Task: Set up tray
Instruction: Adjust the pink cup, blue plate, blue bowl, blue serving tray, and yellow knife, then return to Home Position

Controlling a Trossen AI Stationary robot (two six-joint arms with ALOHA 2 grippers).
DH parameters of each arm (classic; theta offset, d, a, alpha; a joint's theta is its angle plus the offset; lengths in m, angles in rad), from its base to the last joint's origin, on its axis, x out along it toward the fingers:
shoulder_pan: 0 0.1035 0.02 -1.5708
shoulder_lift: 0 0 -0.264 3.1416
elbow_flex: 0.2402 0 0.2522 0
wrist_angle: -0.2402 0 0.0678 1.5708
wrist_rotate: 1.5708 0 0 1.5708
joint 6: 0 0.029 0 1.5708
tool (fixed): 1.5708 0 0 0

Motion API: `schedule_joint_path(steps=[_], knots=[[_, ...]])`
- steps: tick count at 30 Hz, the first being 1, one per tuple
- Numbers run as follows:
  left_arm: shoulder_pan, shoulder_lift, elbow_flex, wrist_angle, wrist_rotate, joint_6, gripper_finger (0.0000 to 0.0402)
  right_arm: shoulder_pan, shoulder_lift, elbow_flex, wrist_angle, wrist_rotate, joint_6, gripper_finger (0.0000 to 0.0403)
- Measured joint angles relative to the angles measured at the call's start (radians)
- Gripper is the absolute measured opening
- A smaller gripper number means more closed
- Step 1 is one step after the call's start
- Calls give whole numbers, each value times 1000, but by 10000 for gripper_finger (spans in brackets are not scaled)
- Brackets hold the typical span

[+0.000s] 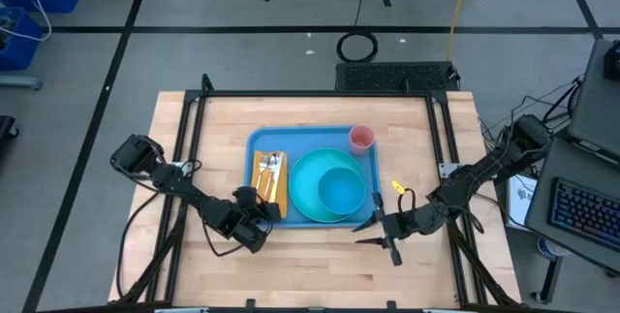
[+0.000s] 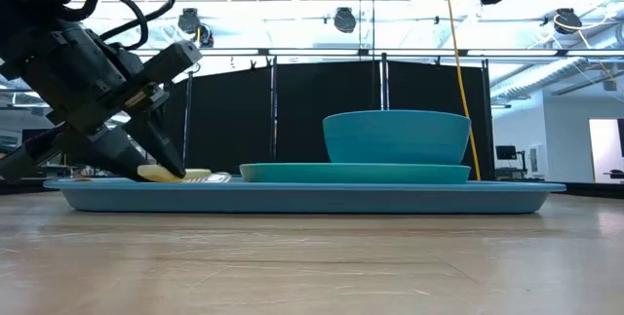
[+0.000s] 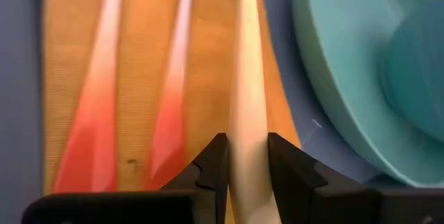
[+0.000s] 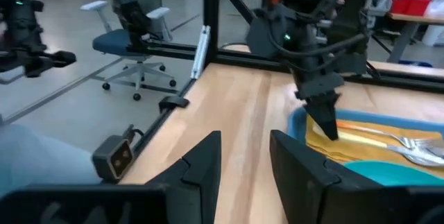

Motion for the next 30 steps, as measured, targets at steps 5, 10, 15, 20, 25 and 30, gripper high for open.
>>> schedule_joint_path(steps=[5,10,15,20,25,30], knots=[[13,0,0,20,29,7,94,23,0,0,13,-1,-25,116],[18,0,1,96,25,90,182,26,0,0,21,-1,-42,116],[20,-1,1,143,2,144,244,26,0,0,26,0,-44,116],[-5,-9,1,137,-7,179,278,26,0,0,32,-1,-47,116],[-58,-15,0,148,5,166,295,37,0,0,33,0,-65,116],[-155,-67,0,329,-139,422,300,61,0,0,96,0,-106,116]])
